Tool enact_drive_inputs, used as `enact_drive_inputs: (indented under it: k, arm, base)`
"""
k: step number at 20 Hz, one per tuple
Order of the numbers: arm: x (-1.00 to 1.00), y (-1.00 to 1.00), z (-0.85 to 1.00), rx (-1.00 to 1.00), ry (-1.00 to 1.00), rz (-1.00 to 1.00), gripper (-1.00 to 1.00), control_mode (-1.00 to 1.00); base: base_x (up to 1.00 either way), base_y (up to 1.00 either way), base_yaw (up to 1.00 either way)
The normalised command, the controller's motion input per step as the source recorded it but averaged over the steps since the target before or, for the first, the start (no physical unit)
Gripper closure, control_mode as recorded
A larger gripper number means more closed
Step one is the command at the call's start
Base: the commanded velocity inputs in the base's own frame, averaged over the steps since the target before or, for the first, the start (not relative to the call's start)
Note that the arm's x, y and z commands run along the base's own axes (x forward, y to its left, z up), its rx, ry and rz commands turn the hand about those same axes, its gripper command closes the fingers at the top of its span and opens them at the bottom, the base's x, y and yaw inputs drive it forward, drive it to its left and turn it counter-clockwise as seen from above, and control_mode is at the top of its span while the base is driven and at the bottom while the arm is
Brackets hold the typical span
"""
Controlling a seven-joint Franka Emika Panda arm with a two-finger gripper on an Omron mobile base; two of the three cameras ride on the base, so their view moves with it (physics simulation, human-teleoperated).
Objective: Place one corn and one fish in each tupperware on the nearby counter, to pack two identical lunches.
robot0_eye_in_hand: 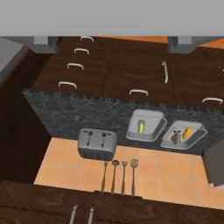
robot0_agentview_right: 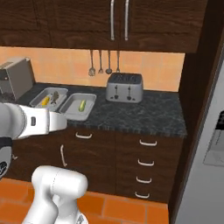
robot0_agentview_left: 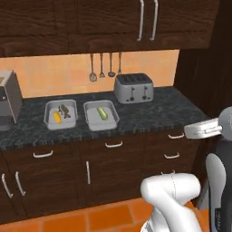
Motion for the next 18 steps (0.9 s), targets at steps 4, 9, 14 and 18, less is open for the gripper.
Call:
enact_drive_inputs:
  k: [4, 9, 14, 18]
  arm:
    - [0.0, 0.0, 0.0, 0.0, 0.0, 0.0, -1.0, 1.0]
    - [0.0, 0.0, 0.0, 0.0, 0.0, 0.0, -1.0, 1.0]
    - [0.0, 0.0, 0.0, 0.0, 0.0, 0.0, -1.0, 1.0]
    - [0.0, 0.0, 0.0, 0.0, 0.0, 0.0, -1.0, 1.0]
  base:
    - [-0.36, -1.0, 0.0]
    - [-0.04, -1.0, 0.0]
    - [0.0, -1.0, 0.0]
    - [0.0, -1.0, 0.0]
